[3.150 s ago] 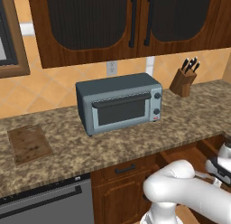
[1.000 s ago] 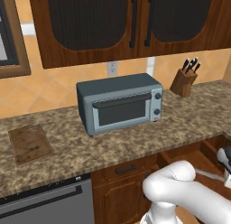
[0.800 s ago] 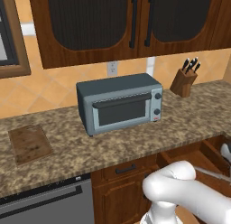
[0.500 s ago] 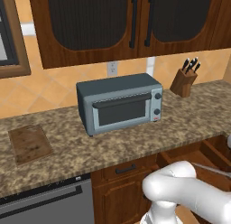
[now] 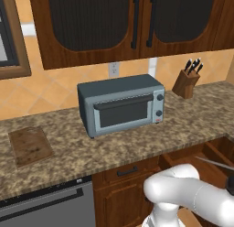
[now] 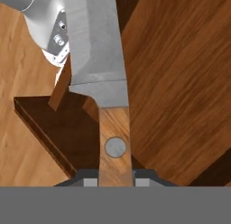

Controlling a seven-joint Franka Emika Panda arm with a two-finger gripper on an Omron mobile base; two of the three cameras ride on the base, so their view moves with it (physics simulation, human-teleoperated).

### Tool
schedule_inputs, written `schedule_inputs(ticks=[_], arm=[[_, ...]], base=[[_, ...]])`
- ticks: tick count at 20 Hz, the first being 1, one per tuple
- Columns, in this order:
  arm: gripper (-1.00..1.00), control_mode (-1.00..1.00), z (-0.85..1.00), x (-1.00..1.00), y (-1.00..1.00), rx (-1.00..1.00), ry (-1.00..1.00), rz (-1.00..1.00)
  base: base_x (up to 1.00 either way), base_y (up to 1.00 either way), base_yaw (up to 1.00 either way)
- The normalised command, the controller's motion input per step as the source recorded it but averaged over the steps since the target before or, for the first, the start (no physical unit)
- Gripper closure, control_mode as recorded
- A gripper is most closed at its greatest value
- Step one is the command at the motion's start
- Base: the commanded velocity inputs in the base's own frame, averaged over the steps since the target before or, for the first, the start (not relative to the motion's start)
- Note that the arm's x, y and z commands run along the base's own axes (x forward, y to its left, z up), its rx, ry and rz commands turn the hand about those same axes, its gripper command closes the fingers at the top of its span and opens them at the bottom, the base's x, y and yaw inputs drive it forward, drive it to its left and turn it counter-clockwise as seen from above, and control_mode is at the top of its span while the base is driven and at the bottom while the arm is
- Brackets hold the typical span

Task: Pick up the knife from the drawer and place it on the cutting board. Then place the meat from the plate to the cutting board.

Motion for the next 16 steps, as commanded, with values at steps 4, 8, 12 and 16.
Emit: schedule_inputs(ticks=[4,8,12,16], arm=[[1.00,-1.00,0.08,-0.47,0.01,0.02,-0.01,0.00],[1.00,-1.00,0.49,-0.11,0.17,0.00,0.00,0.00],[1.00,-1.00,0.65,0.00,0.37,0.00,0.00,0.00],[1.00,-1.00,0.68,0.00,0.35,0.00,0.00,0.00]], base=[[0.00,0.00,0.00],[0.00,0.00,0.00],[0.00,0.00,0.00],[0.00,0.00,0.00]])
